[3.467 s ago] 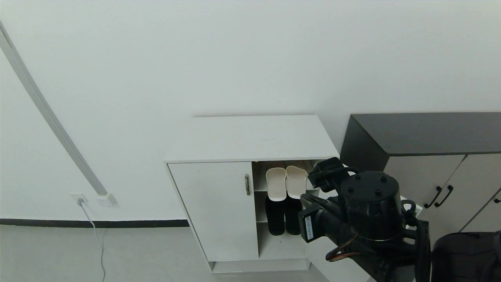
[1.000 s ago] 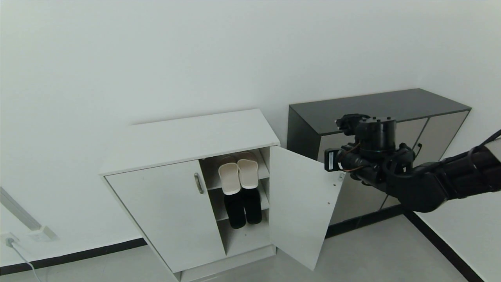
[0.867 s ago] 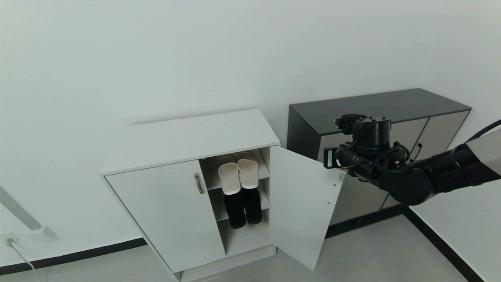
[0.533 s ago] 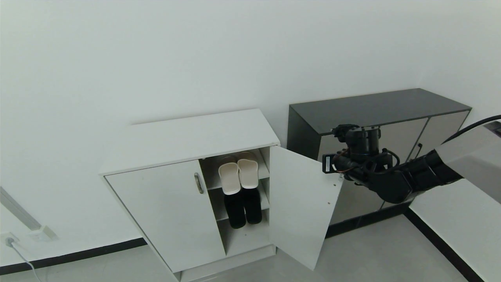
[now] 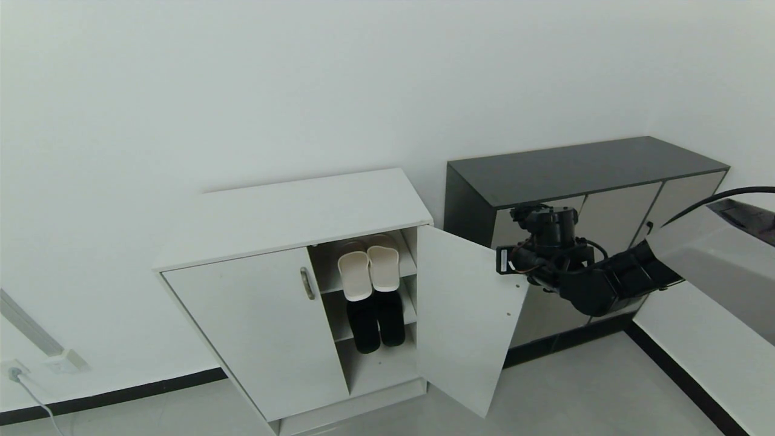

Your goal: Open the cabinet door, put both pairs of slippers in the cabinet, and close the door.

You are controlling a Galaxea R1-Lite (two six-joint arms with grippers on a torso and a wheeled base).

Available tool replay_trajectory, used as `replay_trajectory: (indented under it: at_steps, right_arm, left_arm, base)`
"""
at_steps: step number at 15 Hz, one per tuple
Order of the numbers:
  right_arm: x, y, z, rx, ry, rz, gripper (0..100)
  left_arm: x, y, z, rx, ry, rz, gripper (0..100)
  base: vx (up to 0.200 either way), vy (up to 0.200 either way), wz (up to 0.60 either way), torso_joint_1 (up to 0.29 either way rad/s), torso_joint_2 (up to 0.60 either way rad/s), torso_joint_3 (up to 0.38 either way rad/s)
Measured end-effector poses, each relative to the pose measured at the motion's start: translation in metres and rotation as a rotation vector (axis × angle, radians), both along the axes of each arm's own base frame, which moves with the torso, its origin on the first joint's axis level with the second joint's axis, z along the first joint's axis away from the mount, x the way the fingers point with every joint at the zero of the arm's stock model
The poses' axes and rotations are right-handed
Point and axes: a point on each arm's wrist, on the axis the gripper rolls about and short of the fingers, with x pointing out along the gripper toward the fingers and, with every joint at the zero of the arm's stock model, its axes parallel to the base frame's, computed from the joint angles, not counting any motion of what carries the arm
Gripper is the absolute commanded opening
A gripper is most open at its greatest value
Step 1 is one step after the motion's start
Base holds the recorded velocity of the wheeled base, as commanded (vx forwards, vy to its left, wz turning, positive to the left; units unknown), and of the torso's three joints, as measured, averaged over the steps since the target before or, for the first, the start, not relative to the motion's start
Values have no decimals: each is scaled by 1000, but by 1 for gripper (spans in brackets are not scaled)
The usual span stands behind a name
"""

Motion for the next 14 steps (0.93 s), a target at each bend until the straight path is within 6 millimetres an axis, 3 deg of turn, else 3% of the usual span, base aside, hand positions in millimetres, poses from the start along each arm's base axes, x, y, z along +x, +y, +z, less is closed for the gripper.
replay_trajectory:
  at_steps: [6,14]
  right_arm:
    - [-10,7,-4,-6,21,18,0]
    - [-78,59,3,21,-24,200,0]
  left_arm:
    - [0,0,0,0,0,0,0]
    - [0,0,0,0,0,0,0]
  base:
    - [0,0,0,0,0,0]
    - [0,0,0,0,0,0]
